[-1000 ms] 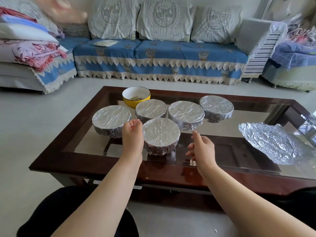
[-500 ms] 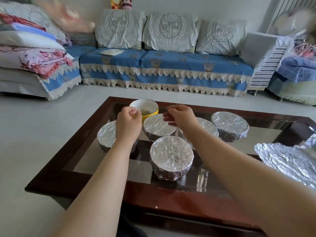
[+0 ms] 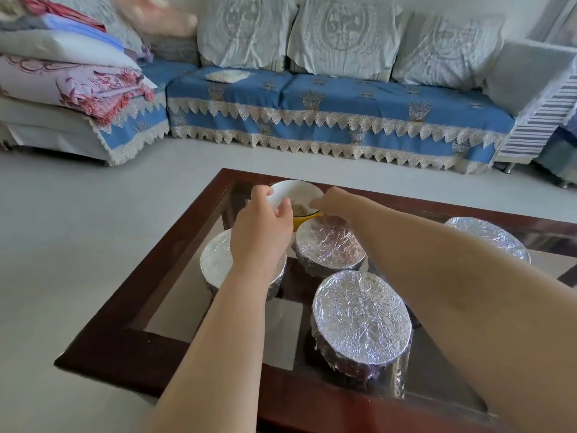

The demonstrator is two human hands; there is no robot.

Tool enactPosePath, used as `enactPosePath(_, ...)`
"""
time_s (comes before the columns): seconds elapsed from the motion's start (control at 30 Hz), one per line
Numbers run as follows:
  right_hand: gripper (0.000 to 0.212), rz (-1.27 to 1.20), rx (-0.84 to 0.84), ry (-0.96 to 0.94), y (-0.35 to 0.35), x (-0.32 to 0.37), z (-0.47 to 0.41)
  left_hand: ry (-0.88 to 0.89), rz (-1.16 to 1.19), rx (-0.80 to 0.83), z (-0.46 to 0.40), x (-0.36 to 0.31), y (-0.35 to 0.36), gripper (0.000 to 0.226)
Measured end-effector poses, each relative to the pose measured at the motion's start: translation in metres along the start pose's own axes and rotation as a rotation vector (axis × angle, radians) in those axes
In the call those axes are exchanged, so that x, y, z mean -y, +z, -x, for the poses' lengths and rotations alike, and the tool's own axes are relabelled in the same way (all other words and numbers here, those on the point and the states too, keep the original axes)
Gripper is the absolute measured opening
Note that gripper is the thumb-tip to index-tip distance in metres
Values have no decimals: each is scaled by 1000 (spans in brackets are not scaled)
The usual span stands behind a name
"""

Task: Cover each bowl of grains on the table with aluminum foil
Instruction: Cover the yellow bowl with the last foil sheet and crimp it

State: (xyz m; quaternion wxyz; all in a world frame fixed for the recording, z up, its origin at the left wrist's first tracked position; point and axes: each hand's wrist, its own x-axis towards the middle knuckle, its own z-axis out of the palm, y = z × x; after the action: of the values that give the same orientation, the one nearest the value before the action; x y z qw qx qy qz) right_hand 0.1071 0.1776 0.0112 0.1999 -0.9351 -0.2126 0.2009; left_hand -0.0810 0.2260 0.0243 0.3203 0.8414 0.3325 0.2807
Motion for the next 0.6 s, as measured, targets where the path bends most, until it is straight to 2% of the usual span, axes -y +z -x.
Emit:
enactPosePath(0.1,20,3,31,64,6,2,-3,-4,-28,15,-4,6,0,37)
enactPosePath(0.27,18,-274,-102,140,10,-1,-12,4,-22,26,-6,12,4,33)
enactPosePath(0.43,13,-459,-144,97,-6,1,1,-38,6,-73,-2,7,-2,40)
enactPosePath(0.53,11,-603,-133,40,-25,-2,18,-147,192,-58,-2,-1,-5,50)
enactPosePath(0.6,13,-686,-79,22,-37,-10,36,-239,468,5,0,-8,-6,51)
